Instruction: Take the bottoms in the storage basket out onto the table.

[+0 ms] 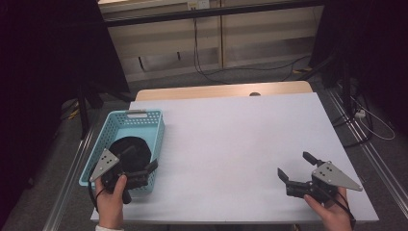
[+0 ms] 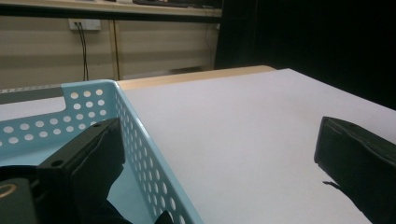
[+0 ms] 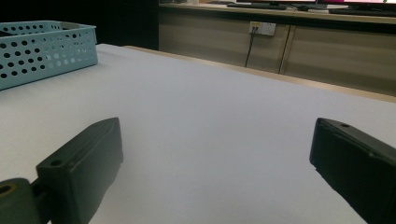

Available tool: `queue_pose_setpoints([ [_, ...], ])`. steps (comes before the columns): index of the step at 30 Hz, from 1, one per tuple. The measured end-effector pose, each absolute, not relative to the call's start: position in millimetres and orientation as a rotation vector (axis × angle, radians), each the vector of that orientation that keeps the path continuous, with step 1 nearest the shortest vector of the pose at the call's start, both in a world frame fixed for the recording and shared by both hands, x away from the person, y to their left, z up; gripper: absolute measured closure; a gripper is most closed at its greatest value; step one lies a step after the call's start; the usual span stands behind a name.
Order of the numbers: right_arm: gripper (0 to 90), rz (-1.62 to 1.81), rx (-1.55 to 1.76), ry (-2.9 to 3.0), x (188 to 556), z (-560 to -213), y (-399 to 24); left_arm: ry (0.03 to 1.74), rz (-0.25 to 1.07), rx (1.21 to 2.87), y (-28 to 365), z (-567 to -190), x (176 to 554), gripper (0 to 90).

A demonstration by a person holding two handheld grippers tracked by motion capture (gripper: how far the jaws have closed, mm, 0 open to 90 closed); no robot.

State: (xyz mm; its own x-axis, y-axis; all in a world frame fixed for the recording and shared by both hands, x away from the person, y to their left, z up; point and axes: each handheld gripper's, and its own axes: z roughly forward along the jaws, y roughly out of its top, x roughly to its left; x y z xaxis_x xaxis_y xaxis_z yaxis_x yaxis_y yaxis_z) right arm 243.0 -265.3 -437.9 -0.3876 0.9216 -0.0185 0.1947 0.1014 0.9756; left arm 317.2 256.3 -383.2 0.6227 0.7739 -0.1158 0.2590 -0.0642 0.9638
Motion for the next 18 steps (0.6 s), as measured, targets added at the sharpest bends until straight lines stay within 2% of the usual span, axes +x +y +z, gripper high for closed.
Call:
queue_pose_setpoints([
  [18, 1.8, 1.341, 1.105, 1.702, 243, -438, -264, 0.874, 0.578, 1.625, 263, -356, 335, 1.7],
])
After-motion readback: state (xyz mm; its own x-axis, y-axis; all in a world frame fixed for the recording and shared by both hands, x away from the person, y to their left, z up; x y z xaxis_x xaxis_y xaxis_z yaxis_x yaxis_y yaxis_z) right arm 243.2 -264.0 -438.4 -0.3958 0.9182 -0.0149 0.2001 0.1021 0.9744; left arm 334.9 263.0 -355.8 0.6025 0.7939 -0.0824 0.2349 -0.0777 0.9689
